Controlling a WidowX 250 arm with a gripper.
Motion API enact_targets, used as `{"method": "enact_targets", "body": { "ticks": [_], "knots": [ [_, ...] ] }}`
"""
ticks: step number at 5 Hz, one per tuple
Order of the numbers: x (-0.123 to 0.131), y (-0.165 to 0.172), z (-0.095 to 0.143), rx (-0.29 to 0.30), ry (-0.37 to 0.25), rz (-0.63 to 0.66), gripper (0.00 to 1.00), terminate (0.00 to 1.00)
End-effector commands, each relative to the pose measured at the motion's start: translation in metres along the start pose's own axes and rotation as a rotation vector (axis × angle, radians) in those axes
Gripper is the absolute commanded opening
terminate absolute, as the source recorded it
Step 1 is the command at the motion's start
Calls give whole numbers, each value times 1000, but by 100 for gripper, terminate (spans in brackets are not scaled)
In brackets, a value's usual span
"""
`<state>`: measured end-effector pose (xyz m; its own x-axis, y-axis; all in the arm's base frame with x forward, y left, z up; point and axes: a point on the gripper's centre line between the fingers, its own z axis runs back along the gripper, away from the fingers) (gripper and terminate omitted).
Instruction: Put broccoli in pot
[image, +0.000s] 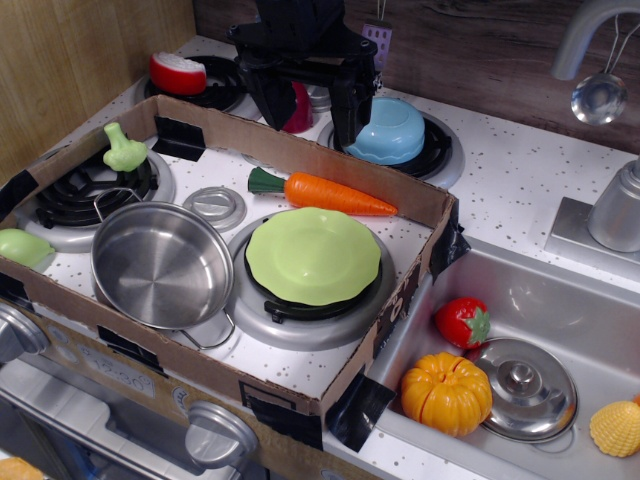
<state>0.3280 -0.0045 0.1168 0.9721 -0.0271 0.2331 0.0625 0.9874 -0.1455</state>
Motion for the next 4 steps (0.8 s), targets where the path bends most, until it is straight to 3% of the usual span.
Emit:
{"method": "enact_targets", "body": {
  "ticks": [1, 2, 4],
  "knots": [
    [0, 0, 0, 0, 0, 0, 100, 0],
    [-2, 21, -3, 2, 25, 23, 100, 0],
    [-7, 51, -1, 90, -30, 36, 100, 0]
  ]
}}
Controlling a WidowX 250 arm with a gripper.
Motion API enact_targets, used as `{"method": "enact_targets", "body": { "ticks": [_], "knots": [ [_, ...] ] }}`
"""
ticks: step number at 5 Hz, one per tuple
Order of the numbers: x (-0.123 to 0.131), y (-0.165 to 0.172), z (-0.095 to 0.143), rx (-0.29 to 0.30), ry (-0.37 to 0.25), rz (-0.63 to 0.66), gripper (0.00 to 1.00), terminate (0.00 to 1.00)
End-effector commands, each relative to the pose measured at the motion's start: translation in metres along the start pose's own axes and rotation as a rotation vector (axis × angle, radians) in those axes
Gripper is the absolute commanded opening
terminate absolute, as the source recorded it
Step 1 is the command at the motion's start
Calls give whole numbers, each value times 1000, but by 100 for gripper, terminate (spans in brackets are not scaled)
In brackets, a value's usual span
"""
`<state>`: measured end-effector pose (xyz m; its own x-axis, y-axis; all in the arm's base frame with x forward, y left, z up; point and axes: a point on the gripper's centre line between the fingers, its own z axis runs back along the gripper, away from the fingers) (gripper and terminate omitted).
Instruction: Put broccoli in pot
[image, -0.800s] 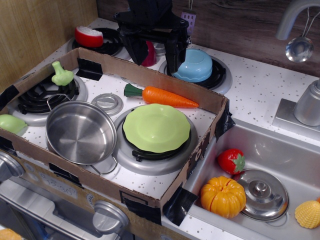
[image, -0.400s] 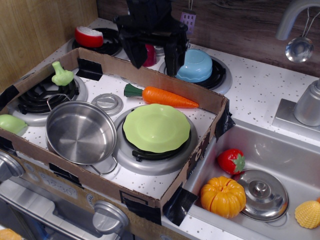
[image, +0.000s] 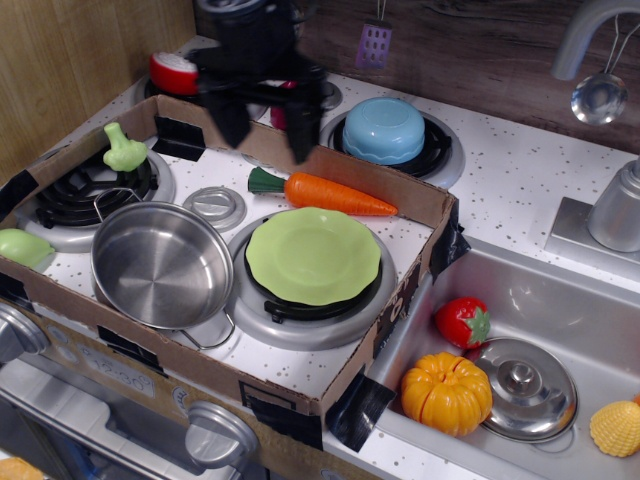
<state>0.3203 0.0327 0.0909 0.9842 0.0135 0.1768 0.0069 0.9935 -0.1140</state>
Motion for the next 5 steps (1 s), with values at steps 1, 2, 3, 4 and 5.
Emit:
{"method": "enact_targets", "body": {
  "ticks": [1, 2, 3, 4, 5],
  "knots": [
    [7, 26, 20, 84, -102, -7, 100, 0],
    [10, 48, 24, 109, -95, -32, 100, 0],
    [15, 72, 33, 115, -66, -37, 100, 0],
    [17, 89, 41, 118, -48, -35, 100, 0],
    [16, 104, 40, 117, -47, -22, 100, 0]
  ]
}}
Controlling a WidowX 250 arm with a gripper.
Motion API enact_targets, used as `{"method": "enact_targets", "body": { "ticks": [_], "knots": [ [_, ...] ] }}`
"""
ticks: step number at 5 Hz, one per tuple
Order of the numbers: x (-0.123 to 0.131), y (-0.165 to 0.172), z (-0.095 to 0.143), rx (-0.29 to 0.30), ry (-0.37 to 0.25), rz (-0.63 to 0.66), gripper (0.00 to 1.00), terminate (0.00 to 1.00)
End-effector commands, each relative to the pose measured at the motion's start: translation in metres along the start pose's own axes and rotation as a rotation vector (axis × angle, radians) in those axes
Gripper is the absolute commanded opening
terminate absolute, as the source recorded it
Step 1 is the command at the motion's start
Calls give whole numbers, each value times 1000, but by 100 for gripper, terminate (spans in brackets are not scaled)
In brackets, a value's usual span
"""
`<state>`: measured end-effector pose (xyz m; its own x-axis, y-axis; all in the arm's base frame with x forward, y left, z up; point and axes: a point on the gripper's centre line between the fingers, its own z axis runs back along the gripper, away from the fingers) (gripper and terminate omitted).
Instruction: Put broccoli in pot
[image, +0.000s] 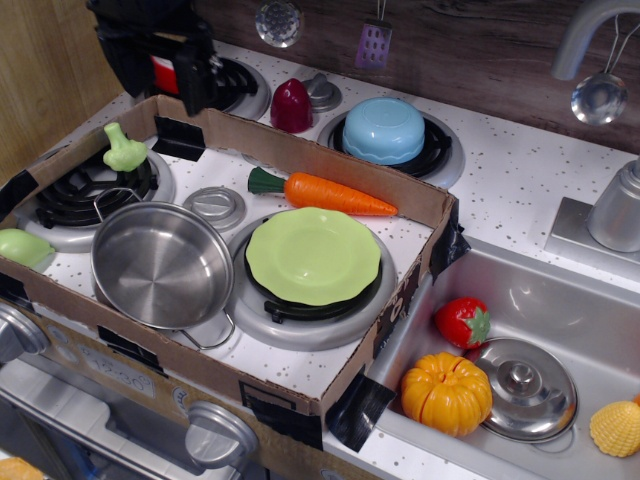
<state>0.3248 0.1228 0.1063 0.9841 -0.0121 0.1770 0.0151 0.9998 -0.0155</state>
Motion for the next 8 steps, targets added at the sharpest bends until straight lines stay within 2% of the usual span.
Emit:
{"method": "enact_targets", "body": {
  "ticks": [1, 2, 3, 4, 6, 8],
  "knots": [
    [3, 26, 6, 19, -51, 30, 100, 0],
    [-2, 32, -5, 1, -12, 62, 100, 0],
    [-3, 41, -18, -51, 14, 59, 100, 0],
    [-3, 45, -28, -60, 14, 64, 100, 0],
    [-3, 51, -23, -25, 2, 71, 100, 0],
    [1, 47, -35, -44, 9, 60, 100, 0]
  ]
}}
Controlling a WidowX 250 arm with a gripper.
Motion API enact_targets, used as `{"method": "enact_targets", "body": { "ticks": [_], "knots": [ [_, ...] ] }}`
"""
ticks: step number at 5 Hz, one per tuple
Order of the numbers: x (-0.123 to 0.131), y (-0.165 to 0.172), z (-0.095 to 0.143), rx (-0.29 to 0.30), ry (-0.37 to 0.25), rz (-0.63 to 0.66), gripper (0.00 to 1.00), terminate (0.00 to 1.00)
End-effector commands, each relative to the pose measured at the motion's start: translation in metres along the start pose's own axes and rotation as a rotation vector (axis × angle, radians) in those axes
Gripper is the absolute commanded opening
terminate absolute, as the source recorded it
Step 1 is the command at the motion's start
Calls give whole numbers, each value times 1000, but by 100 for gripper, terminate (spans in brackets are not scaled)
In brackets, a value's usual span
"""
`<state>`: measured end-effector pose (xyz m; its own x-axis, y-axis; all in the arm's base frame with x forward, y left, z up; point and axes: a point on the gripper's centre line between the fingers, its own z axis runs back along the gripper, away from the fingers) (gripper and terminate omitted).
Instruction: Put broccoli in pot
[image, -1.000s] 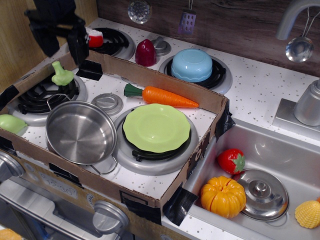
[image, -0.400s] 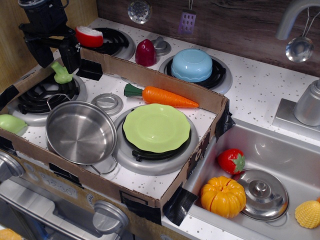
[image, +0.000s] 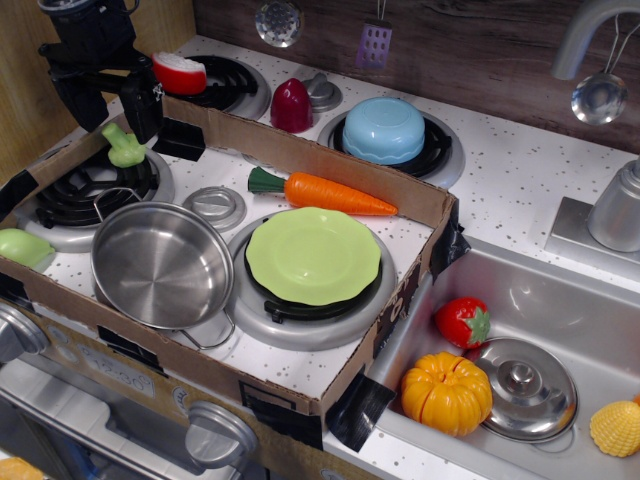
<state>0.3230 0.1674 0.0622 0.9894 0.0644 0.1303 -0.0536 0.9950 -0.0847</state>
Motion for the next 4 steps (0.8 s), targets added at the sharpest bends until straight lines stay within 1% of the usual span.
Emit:
{"method": "enact_targets", "body": {
  "ticks": [1, 2, 3, 4],
  "knots": [
    [11, -1, -3, -2, -28, -11, 100, 0],
    [10, -4, -11, -5, -26, -9, 100, 0],
    [11, -6, -10, -18, -26, -11, 0, 0],
    [11, -11, -14, 1, -41, -20, 0, 0]
  ]
}}
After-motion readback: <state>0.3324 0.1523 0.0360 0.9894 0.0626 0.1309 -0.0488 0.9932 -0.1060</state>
